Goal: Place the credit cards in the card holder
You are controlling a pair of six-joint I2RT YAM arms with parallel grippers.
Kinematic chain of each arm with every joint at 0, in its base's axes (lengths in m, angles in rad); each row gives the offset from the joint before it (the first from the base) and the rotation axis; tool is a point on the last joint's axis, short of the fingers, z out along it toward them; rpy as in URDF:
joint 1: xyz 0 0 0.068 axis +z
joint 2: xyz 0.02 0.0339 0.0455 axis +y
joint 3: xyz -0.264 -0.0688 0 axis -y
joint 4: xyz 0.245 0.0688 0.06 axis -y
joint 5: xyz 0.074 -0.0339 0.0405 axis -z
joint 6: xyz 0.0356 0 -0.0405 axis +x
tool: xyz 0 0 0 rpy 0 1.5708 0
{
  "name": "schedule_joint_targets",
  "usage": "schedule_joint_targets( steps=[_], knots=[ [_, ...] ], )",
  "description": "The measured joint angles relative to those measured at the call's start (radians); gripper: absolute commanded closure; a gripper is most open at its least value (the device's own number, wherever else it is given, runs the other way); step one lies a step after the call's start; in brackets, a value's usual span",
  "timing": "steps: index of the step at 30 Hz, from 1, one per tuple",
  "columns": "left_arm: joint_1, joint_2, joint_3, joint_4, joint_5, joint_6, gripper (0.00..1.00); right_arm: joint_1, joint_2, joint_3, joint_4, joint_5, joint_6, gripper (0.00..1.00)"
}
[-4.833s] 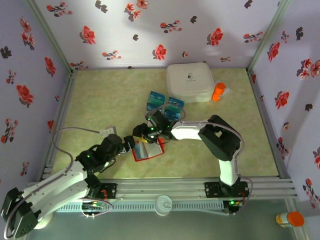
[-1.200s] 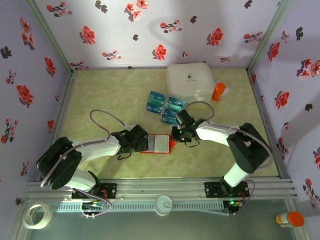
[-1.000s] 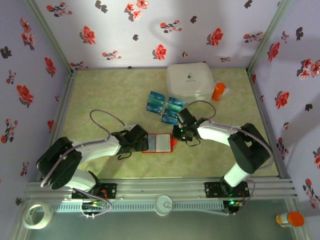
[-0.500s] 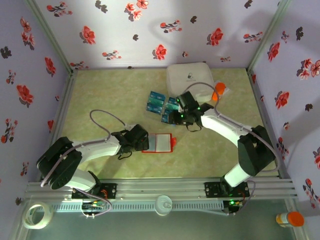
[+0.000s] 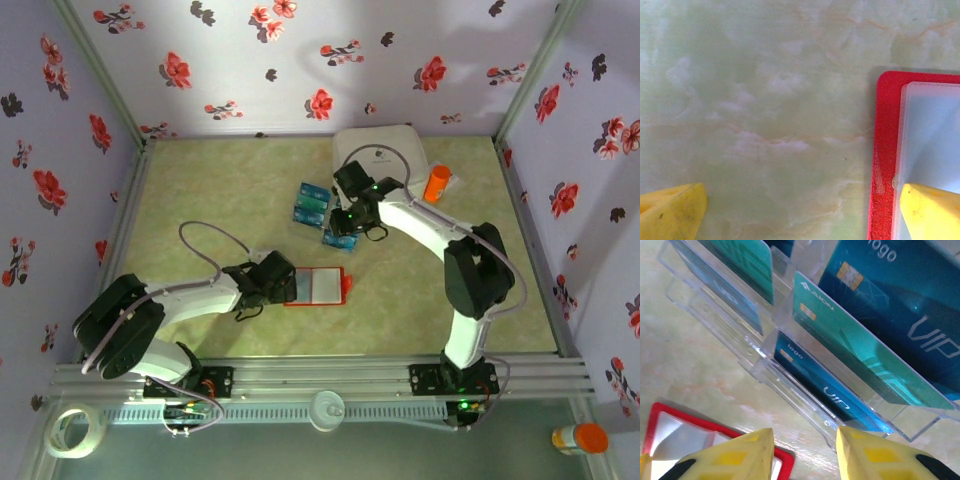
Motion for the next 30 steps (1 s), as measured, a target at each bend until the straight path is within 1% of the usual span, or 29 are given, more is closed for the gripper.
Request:
schedule_joint_targets(
  steps=[7,15,22,30],
  knots=[
    [0.000,0.000,-0.002,0.002,-0.003,0.000,0.00,0.027,0.049,0.039,-0.045,0.059,-0.063,0.65],
    [-0.002,-0.001,-0.005,0.007,-0.007,0.000,0.00,0.069,0.117,0.100,-0.077,0.155,-0.128,0.68],
    [-0.002,-0.001,-0.005,0.008,-0.007,0.000,0.00,0.093,0.180,0.153,-0.100,0.240,-0.174,0.69],
    [-0.002,-0.001,-0.006,0.008,-0.007,0.000,0.00,0.105,0.209,0.172,-0.117,0.271,-0.209,0.72]
  ],
)
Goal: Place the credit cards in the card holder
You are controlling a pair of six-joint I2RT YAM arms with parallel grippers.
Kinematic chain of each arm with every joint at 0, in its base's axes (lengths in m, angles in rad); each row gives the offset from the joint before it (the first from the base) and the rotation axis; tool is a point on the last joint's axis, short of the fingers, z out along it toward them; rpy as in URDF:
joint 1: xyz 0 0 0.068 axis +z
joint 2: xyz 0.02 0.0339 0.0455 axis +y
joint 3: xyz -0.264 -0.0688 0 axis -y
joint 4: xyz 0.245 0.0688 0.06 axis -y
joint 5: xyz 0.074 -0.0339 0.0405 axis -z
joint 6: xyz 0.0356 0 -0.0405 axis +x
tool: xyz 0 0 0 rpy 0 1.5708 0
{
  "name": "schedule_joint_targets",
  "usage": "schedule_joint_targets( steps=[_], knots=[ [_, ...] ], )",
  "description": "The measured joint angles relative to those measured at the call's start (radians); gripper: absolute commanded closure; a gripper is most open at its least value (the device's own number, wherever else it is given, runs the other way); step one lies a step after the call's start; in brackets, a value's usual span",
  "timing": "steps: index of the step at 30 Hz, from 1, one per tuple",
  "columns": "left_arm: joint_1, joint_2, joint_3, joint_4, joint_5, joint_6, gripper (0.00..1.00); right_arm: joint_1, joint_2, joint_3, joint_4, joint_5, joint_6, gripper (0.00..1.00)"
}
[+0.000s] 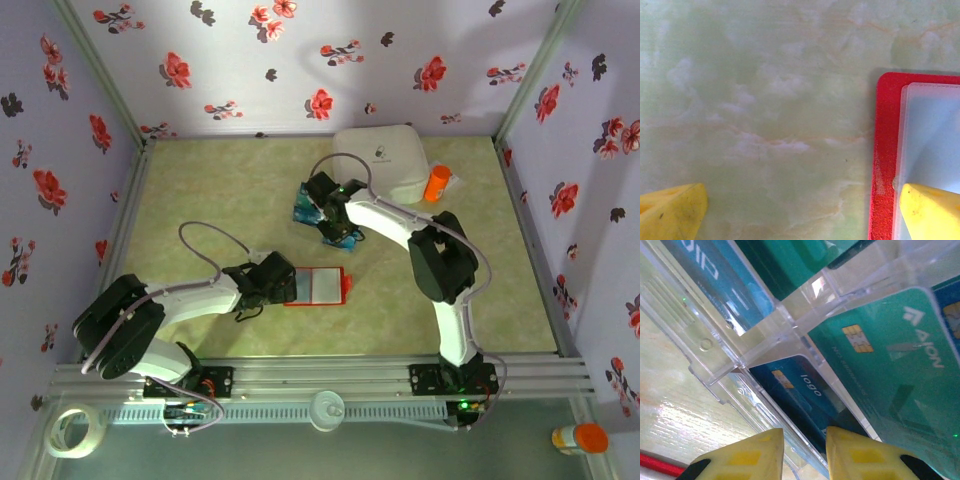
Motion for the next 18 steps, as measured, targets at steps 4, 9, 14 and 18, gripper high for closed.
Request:
schedule_joint_targets(
  steps=[4,9,14,18],
  knots=[
    [0.000,0.000,-0.001,0.001,0.000,0.000,0.00,0.006,0.004,0.000,-0.003,-0.001,-0.013,0.78],
    [0.000,0.000,-0.001,0.002,0.000,0.000,0.00,0.006,0.004,-0.002,-0.002,-0.002,-0.026,0.86],
    [0.000,-0.001,-0.003,0.004,0.000,0.000,0.00,0.006,-0.002,-0.005,-0.002,-0.008,-0.045,0.91],
    [0.000,-0.005,-0.007,0.008,0.000,0.000,0.00,0.006,-0.012,-0.006,-0.001,-0.031,-0.080,0.95]
  ],
)
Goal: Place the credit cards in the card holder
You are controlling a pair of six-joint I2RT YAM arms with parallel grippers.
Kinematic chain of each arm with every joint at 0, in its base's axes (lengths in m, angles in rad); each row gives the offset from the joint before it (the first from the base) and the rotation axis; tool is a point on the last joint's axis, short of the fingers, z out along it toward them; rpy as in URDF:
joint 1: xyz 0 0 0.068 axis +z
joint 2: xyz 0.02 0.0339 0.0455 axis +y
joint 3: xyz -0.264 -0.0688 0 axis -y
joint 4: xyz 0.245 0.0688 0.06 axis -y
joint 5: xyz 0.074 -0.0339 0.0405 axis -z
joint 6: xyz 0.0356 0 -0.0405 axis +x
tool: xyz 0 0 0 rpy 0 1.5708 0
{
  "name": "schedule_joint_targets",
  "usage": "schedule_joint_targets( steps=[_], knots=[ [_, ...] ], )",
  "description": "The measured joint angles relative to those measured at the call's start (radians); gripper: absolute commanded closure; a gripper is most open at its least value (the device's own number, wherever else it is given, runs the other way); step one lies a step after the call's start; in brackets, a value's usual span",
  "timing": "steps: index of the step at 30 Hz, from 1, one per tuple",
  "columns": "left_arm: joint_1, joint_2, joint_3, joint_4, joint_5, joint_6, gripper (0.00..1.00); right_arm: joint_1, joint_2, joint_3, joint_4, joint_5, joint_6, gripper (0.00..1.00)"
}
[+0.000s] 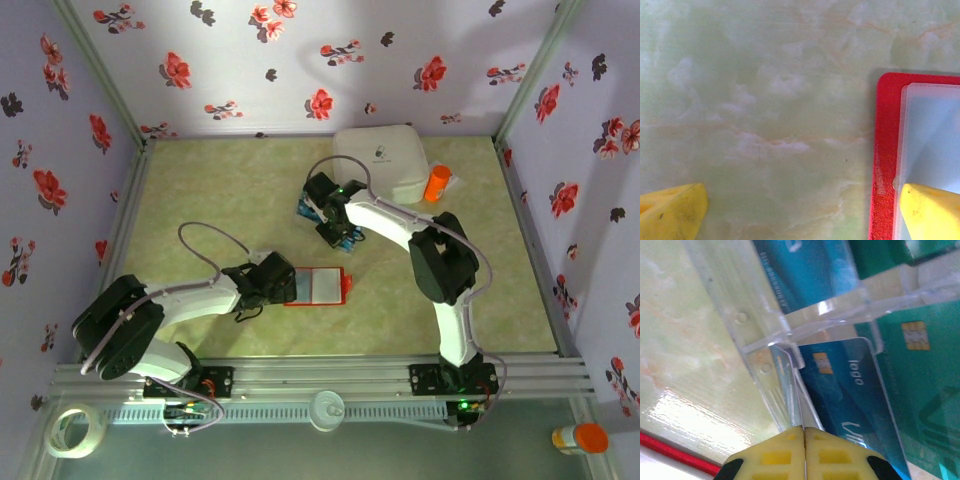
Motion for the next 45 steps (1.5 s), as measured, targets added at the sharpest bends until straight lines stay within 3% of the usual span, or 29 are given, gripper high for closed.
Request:
schedule_joint_targets(
  steps=[3,15,23,30,45],
  knots=[
    [0.000,-0.002,-0.001,0.000,0.000,0.000,0.00,0.000,-0.006,-0.001,0.000,-0.025,-0.032,1.00],
    [0.000,-0.008,-0.006,0.006,0.000,-0.003,0.00,0.021,-0.151,-0.003,0.002,-0.115,-0.060,1.00],
    [0.000,-0.027,-0.020,0.010,0.000,-0.004,0.00,0.046,-0.283,-0.129,0.093,-0.261,0.122,1.00],
    [0.000,-0.038,-0.027,0.003,0.000,-0.004,0.00,0.058,-0.302,-0.310,0.217,-0.408,0.336,1.00],
    [0.000,-0.047,-0.034,0.003,-0.004,-0.005,0.00,0.089,-0.290,-0.380,0.346,-0.491,0.515,1.00]
  ],
)
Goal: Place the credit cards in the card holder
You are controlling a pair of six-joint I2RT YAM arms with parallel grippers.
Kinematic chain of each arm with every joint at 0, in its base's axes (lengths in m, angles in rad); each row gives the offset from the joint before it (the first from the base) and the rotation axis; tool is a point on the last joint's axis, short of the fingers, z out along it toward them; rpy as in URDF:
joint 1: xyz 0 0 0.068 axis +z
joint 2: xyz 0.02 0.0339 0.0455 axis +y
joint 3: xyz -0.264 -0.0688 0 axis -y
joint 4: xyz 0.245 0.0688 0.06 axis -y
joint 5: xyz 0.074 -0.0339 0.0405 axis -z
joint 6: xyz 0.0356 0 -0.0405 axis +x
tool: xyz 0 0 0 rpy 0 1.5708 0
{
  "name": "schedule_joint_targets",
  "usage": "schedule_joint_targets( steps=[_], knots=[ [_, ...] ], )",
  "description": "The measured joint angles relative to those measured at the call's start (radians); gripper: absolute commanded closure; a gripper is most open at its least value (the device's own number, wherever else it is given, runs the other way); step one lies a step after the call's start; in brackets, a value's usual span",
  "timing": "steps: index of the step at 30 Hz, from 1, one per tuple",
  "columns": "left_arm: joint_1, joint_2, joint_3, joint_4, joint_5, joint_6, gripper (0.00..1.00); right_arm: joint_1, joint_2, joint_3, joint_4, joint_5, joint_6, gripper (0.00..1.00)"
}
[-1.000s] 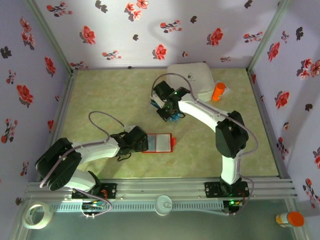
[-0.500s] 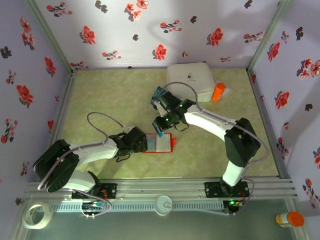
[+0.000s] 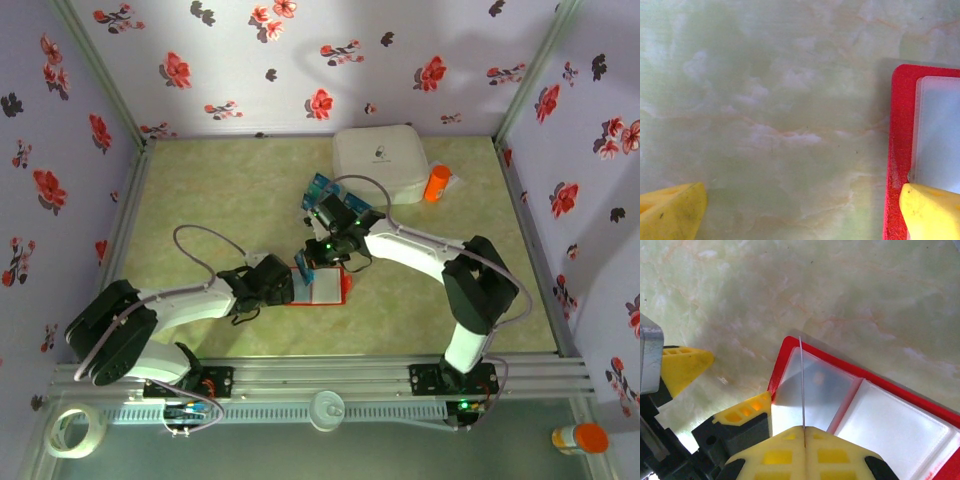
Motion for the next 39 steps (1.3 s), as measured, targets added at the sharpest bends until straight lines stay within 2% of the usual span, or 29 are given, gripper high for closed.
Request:
schedule_joint_targets(
  steps=[10,21,39],
  knots=[
    [0.000,-0.044,-0.003,-0.047,0.000,-0.003,0.00,0.000,0.072,-0.005,0.017,0.000,0.023,1.00],
    [0.000,-0.067,0.041,-0.064,0.005,0.001,0.00,0.000,0.076,-0.033,0.054,0.000,0.035,1.00],
    [-0.032,0.050,0.055,-0.020,0.016,0.001,0.00,0.000,0.076,-0.047,0.077,-0.007,0.050,1.00]
  ],
)
